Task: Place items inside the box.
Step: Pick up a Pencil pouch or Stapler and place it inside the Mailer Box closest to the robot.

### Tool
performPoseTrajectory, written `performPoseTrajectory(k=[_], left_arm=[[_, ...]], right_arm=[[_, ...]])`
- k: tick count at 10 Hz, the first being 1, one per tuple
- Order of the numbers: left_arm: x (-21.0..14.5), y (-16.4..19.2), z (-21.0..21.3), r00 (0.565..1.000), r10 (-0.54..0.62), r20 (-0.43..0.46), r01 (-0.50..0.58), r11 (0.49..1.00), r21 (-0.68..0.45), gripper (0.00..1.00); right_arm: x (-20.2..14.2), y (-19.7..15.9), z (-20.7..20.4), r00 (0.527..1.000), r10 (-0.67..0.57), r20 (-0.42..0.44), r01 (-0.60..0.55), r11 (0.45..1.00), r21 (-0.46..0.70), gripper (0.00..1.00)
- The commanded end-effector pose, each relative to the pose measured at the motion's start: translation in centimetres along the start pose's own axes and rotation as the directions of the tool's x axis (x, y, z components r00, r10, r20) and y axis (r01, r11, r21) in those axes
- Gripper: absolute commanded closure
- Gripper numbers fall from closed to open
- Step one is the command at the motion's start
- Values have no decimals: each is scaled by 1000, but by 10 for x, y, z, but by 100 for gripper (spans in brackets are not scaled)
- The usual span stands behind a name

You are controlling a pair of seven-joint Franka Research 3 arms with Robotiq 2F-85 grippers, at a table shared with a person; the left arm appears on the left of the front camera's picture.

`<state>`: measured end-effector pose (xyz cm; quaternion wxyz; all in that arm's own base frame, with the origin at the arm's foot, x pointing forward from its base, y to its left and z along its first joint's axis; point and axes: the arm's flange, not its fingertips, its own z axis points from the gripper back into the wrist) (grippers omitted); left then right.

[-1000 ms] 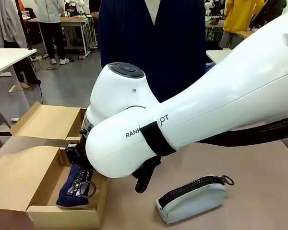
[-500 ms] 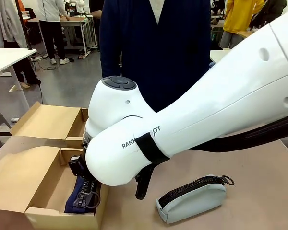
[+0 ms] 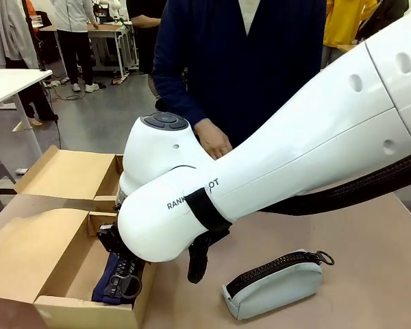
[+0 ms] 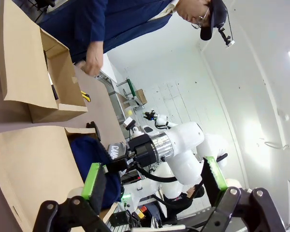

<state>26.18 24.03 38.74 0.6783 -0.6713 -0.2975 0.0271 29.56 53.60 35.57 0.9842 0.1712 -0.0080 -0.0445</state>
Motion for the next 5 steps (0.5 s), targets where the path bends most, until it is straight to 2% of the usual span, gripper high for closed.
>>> performPoseTrajectory(k=[1, 2, 5], left_arm=[[-1, -2, -1, 1000, -23, 3, 23, 1000, -17, 0], [-1, -2, -1, 1000, -23, 3, 23, 1000, -17, 0], [-1, -2, -1, 1000, -23, 3, 23, 1000, -17, 0]], right_arm=[[-2, 11, 0, 999, -26, 25, 27, 1000, -10, 23], [-3, 12, 0, 1000, -23, 22, 23, 1000, -12, 0], [-2, 9, -3, 1000, -27, 8, 27, 1000, 7, 0]])
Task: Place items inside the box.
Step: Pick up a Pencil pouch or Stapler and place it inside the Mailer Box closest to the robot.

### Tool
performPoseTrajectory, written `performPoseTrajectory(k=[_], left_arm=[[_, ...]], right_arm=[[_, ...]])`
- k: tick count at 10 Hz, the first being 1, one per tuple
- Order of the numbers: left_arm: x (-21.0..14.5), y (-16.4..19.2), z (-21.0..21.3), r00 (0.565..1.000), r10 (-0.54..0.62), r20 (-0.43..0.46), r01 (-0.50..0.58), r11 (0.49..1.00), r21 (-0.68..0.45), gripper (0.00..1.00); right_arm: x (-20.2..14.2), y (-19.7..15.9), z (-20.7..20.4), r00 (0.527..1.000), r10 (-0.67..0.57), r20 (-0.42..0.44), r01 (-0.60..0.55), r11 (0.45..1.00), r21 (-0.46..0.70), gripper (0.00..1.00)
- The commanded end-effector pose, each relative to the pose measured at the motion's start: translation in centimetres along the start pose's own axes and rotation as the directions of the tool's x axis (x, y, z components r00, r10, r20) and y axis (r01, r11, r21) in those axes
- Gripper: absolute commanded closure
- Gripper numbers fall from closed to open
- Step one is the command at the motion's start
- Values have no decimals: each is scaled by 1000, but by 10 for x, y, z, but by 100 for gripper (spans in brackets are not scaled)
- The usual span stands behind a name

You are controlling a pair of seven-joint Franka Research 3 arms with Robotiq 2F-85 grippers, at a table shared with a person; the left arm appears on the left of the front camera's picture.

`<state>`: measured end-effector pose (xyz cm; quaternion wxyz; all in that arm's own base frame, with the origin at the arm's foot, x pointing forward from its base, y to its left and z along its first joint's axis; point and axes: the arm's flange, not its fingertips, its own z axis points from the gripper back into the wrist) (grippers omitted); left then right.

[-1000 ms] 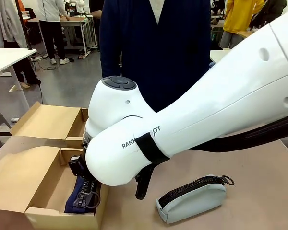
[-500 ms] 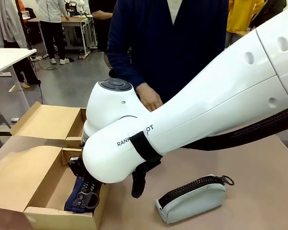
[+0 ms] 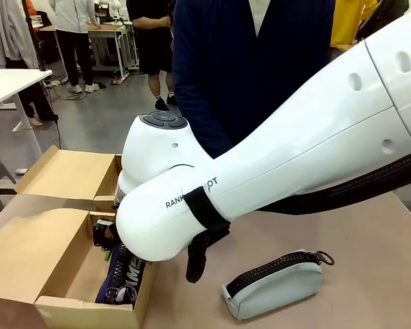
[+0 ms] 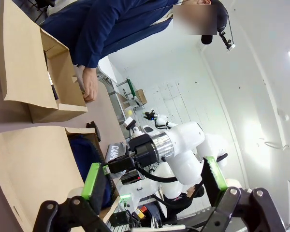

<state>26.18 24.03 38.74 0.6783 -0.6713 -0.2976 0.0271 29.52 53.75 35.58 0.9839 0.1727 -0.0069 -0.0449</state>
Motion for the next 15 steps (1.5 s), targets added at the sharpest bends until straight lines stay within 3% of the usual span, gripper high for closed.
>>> performPoseTrajectory(k=[1, 7, 10, 11, 13, 14, 15], left_arm=[[-1, -2, -1, 1000, -23, 3, 23, 1000, -17, 0], [-1, -2, -1, 1000, -23, 3, 23, 1000, -17, 0], [-1, -2, -1, 1000, -23, 3, 23, 1000, -17, 0], [-1, -2, -1, 1000, -23, 3, 23, 1000, -17, 0], [-1, -2, -1, 1000, -23, 3, 23, 1000, -17, 0], [-1, -2, -1, 1000, -23, 3, 23, 1000, -17, 0], [-1, -2, -1, 1000, -23, 3, 23, 1000, -17, 0]], right_arm=[[-2, 7, 0, 1000, -25, 13, 25, 1000, 9, 0], [-5, 2, 8, 998, 51, -22, -51, 998, 22, 0], [-21, -19, 67, 979, 118, -165, -104, 990, 91, 0], [-34, -32, 99, 950, 148, -273, -114, 984, 137, 0], [-59, -81, 154, 871, 129, -474, -138, 990, 16, 0], [-63, -112, 163, 902, 53, -429, -142, 973, -179, 0], [-65, -141, 171, 926, 50, -373, -143, 964, -226, 0]])
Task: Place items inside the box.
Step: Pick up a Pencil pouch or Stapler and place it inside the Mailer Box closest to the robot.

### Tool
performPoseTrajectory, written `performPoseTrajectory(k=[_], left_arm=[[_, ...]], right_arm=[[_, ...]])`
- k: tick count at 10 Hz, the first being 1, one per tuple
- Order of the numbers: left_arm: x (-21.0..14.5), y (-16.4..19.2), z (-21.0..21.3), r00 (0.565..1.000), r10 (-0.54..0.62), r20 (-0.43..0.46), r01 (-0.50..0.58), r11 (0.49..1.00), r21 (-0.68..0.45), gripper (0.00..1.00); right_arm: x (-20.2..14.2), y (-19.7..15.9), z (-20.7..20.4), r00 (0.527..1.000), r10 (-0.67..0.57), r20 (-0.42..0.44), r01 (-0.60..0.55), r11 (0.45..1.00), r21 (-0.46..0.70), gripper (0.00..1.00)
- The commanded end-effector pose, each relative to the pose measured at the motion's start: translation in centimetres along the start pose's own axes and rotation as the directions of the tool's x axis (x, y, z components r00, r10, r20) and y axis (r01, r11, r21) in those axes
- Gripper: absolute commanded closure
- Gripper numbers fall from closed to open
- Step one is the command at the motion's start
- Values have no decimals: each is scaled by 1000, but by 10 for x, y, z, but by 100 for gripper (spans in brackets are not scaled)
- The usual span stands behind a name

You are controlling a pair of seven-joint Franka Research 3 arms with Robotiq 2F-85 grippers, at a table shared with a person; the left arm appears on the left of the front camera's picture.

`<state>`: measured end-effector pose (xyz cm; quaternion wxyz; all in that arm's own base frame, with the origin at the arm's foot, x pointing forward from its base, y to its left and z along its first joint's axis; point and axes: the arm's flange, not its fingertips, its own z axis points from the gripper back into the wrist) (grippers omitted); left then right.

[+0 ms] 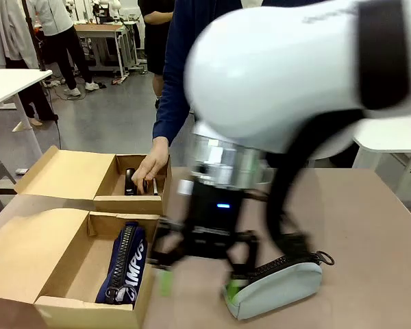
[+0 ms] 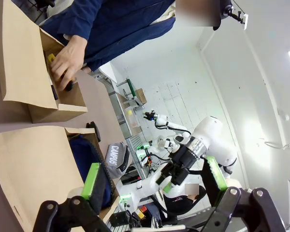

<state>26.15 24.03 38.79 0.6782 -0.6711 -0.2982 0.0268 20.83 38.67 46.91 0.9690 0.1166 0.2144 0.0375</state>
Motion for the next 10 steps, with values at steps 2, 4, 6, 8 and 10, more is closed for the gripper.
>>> performPoseTrajectory(k=[2, 4, 6, 8, 10], left_arm=[[0, -2, -1, 1000, -22, 2, 22, 1000, -17, 0], [0, -2, -1, 1000, -22, 2, 22, 1000, -17, 0], [0, -2, -1, 1000, -22, 2, 22, 1000, -17, 0], [0, -2, -1, 1000, -22, 2, 22, 1000, -17, 0], [0, -2, -1, 1000, -22, 2, 22, 1000, -17, 0]], right_arm=[[-16, -102, 30, 973, -120, 200, 81, 979, 189, 0], [-34, -188, 47, 917, -367, 159, 154, 691, 707, 0], [-67, -266, 42, 855, -507, 109, 114, 388, 914, 0], [-92, -317, 35, 859, -503, 99, 11, 212, 977, 0], [-81, -366, 20, 913, -401, 72, 22, 225, 974, 0]])
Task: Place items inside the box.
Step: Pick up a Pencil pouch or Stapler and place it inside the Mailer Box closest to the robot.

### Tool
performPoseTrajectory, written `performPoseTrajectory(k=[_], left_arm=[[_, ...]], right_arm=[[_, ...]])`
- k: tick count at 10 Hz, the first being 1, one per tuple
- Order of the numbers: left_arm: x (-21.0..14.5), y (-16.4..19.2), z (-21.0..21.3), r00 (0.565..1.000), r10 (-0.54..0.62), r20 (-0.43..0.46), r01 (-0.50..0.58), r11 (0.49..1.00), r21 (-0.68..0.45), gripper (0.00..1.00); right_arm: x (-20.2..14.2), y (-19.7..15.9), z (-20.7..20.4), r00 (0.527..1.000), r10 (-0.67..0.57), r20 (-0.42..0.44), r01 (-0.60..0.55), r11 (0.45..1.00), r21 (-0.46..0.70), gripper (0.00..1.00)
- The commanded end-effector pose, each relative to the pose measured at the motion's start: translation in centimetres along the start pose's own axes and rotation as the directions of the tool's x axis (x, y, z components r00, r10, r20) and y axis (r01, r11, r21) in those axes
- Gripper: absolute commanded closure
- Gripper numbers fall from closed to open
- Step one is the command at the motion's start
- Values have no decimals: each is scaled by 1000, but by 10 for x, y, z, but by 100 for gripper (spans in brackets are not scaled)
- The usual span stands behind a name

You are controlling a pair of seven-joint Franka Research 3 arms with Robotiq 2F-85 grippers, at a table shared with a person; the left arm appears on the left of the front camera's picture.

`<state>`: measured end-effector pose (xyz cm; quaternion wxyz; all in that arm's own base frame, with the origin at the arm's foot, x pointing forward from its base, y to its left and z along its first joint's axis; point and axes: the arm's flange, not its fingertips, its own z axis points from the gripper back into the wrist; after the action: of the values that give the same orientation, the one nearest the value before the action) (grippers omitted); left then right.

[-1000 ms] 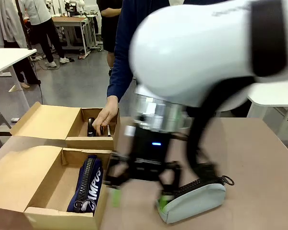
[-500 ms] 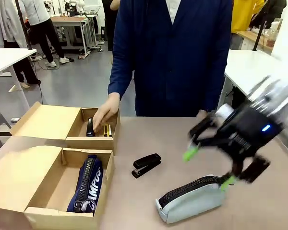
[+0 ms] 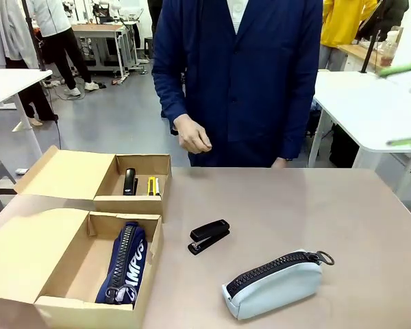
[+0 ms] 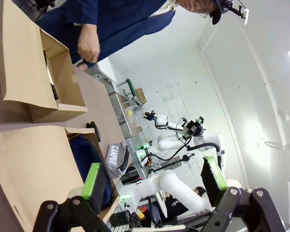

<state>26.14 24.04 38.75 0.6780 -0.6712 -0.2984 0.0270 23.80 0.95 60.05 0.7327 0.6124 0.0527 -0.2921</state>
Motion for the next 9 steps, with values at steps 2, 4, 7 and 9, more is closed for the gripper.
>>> performPoseTrajectory(k=[2, 4, 7, 9], left_arm=[[0, -2, -2, 1000, -22, 1, 22, 1000, -17, 0], [0, -2, -2, 1000, -22, 1, 22, 1000, -17, 0], [0, -2, -2, 1000, -22, 1, 22, 1000, -17, 0], [0, -2, -2, 1000, -22, 1, 22, 1000, -17, 0]], right_arm=[[39, -235, -22, 938, 226, -261, -250, 966, -60, 0], [56, -266, -51, 911, 183, -369, -301, 907, -294, 0], [92, -138, 22, 895, 130, -427, -262, 927, -267, 0], [92, -138, 22, 895, 130, -427, -262, 927, -267, 0]])
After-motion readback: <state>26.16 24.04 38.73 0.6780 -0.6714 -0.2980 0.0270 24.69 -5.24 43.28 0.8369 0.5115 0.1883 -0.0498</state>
